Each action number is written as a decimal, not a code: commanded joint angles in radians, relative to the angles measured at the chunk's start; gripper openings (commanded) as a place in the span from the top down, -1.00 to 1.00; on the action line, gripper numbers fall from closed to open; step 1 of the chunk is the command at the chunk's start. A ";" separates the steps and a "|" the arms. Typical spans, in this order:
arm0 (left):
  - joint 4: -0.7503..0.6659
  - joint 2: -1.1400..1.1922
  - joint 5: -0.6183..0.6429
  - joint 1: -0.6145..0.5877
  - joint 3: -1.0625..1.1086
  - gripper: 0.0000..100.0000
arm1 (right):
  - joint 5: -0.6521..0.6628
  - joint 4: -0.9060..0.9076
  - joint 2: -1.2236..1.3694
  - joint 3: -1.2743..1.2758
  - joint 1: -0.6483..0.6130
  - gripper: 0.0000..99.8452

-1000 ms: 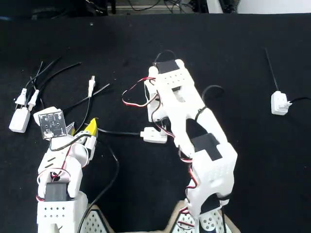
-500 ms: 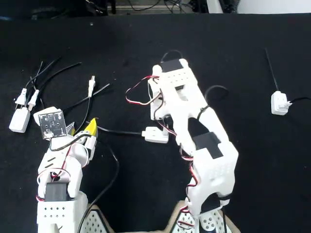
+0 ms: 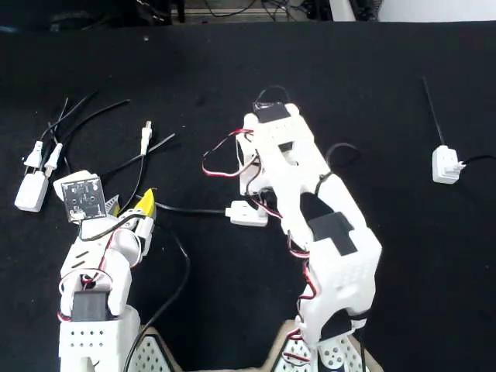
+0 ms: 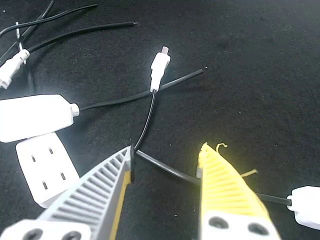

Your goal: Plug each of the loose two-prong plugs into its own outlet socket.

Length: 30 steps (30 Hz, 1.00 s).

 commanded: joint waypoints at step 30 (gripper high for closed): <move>-0.005 -0.006 -0.003 -0.005 0.005 0.57 | 1.450 0.009 -0.189 0.010 -0.132 0.32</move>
